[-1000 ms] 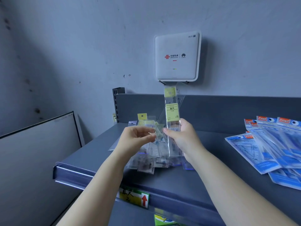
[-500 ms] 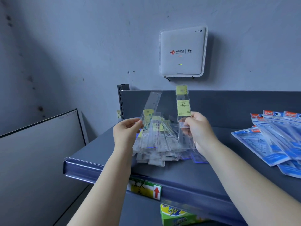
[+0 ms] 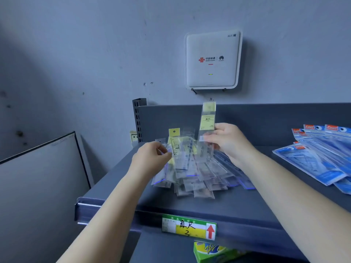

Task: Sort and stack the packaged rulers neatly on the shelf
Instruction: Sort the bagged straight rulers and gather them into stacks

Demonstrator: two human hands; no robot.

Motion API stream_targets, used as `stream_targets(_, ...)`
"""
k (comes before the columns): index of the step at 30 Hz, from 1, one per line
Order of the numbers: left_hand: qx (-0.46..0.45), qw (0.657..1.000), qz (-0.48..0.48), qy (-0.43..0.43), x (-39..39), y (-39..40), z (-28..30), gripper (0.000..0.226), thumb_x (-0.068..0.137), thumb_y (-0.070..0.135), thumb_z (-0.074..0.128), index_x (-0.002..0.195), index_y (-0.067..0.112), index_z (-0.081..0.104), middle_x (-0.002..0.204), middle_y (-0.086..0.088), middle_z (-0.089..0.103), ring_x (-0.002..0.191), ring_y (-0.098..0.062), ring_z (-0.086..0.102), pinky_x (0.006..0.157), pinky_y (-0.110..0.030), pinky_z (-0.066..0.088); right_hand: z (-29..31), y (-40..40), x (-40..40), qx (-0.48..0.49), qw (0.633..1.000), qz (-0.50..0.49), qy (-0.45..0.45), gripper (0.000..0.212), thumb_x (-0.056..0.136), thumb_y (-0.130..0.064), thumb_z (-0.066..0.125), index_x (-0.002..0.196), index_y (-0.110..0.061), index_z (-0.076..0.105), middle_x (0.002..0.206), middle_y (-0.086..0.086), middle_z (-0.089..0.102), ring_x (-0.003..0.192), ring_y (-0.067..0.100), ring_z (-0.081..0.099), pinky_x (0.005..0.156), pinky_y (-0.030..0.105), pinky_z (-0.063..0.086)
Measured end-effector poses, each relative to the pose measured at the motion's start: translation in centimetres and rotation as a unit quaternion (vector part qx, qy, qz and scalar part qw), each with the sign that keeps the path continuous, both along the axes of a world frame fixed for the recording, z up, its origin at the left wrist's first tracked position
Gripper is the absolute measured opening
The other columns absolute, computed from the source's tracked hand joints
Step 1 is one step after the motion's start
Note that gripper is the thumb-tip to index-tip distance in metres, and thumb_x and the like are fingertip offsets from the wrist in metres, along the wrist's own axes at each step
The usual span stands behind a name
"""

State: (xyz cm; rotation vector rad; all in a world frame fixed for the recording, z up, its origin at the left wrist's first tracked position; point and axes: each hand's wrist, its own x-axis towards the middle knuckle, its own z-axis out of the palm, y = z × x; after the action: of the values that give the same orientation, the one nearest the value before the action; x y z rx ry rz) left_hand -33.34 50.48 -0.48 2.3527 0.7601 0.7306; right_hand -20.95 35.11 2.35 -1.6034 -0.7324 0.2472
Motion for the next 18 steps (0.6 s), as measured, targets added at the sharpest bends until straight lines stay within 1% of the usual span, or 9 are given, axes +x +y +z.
stream_targets(1, 0.008, 1.000, -0.006, 0.007, -0.1, 0.9, 0.3, 0.009, 0.084, 0.023, 0.057, 0.075, 0.023, 0.057, 0.065, 0.011, 0.054, 0.064, -0.012, 0.050, 0.064, -0.026, 0.037, -0.1, 0.5, -0.1, -0.057, 0.998, -0.015, -0.024, 0.044, 0.082, -0.004, 0.065, 0.123, 0.003, 0.053, 0.093, 0.007, 0.064, 0.080, 0.023, 0.058, 0.074, 0.033, 0.046)
stream_targets(3, 0.020, 0.999, -0.025, 0.020, -0.2, 2.5, 0.9, 0.007, 0.086, 0.022, 0.056, 0.080, 0.024, 0.057, 0.069, 0.012, 0.054, 0.067, -0.012, 0.050, 0.066, -0.026, 0.037, -0.7, 1.4, -0.1, -0.184, 0.976, -0.062, -0.093, 0.065, 0.082, -0.017, 0.066, 0.138, -0.004, 0.037, 0.117, 0.006, 0.058, 0.100, 0.025, 0.057, 0.082, 0.034, 0.044)
stream_targets(5, 0.023, 0.998, -0.046, 0.035, 0.0, 4.0, 1.5, 0.003, 0.086, 0.023, 0.056, 0.085, 0.023, 0.059, 0.070, 0.010, 0.053, 0.065, -0.011, 0.049, 0.063, -0.026, 0.037, -0.9, 1.9, 0.0, -0.233, 0.954, -0.103, -0.158, 0.067, 0.083, -0.022, 0.064, 0.142, -0.013, 0.032, 0.136, 0.003, 0.047, 0.111, 0.021, 0.052, 0.082, 0.027, 0.039)
stream_targets(7, 0.021, 0.997, -0.064, 0.036, 0.4, 5.1, 1.9, 0.006, 0.086, 0.024, 0.057, 0.091, 0.022, 0.060, 0.074, 0.010, 0.054, 0.066, -0.011, 0.051, 0.061, -0.025, 0.040, -0.9, 2.0, 0.2, -0.243, 0.939, -0.130, -0.206, 0.060, 0.085, -0.022, 0.062, 0.139, -0.017, 0.036, 0.139, 0.001, 0.044, 0.115, 0.019, 0.049, 0.081, 0.025, 0.035)
stream_targets(10, 0.031, 0.995, -0.077, 0.046, 1.4, 6.1, 2.2, 0.015, 0.087, 0.026, 0.057, 0.101, 0.021, 0.059, 0.089, 0.006, 0.059, 0.082, -0.017, 0.055, 0.076, -0.031, 0.047, -0.7, 1.7, 0.5, -0.255, 0.929, -0.150, -0.223, 0.055, 0.086, -0.022, 0.062, 0.136, -0.019, 0.040, 0.135, 0.000, 0.046, 0.117, 0.019, 0.048, 0.086, 0.027, 0.037)
stream_targets(13, 0.002, 0.993, -0.088, 0.084, 1.9, 7.0, 1.5, 0.035, 0.088, 0.029, 0.056, 0.120, 0.015, 0.052, 0.103, -0.001, 0.057, 0.089, -0.021, 0.055, 0.078, -0.030, 0.045, -0.8, 0.8, 1.0, -0.269, 0.921, -0.182, -0.215, 0.053, 0.086, -0.025, 0.062, 0.135, -0.019, 0.042, 0.134, 0.000, 0.047, 0.118, 0.019, 0.048, 0.090, 0.028, 0.037)
stream_targets(15, -0.011, 0.986, -0.089, 0.143, 2.0, 7.6, 0.6, 0.048, 0.088, 0.034, 0.056, 0.130, 0.014, 0.046, 0.121, -0.005, 0.056, 0.102, -0.023, 0.055, 0.085, -0.029, 0.043, -0.9, 0.1, 1.3, -0.295, 0.916, -0.186, -0.199, 0.054, 0.086, -0.032, 0.063, 0.135, -0.020, 0.043, 0.135, 0.001, 0.048, 0.118, 0.019, 0.049, 0.088, 0.026, 0.036)
stream_targets(17, -0.020, 0.978, -0.103, 0.179, 2.1, 7.7, 0.0, 0.054, 0.090, 0.039, 0.054, 0.136, 0.013, 0.042, 0.136, -0.006, 0.050, 0.117, -0.023, 0.051, 0.092, -0.028, 0.038, -1.1, -0.5, 1.4, -0.336, 0.911, -0.163, -0.174, 0.057, 0.084, -0.041, 0.064, 0.135, -0.023, 0.043, 0.134, 0.001, 0.049, 0.115, 0.017, 0.050, 0.087, 0.026, 0.036)
stream_targets(18, -0.027, 0.976, -0.117, 0.184, 2.1, 7.5, -0.2, 0.055, 0.091, 0.041, 0.053, 0.137, 0.013, 0.042, 0.138, -0.005, 0.048, 0.121, -0.022, 0.049, 0.091, -0.026, 0.036, -1.2, -0.8, 1.3, -0.362, 0.908, -0.140, -0.160, 0.059, 0.083, -0.045, 0.063, 0.135, -0.024, 0.043, 0.133, 0.000, 0.050, 0.113, 0.016, 0.050, 0.087, 0.026, 0.036)
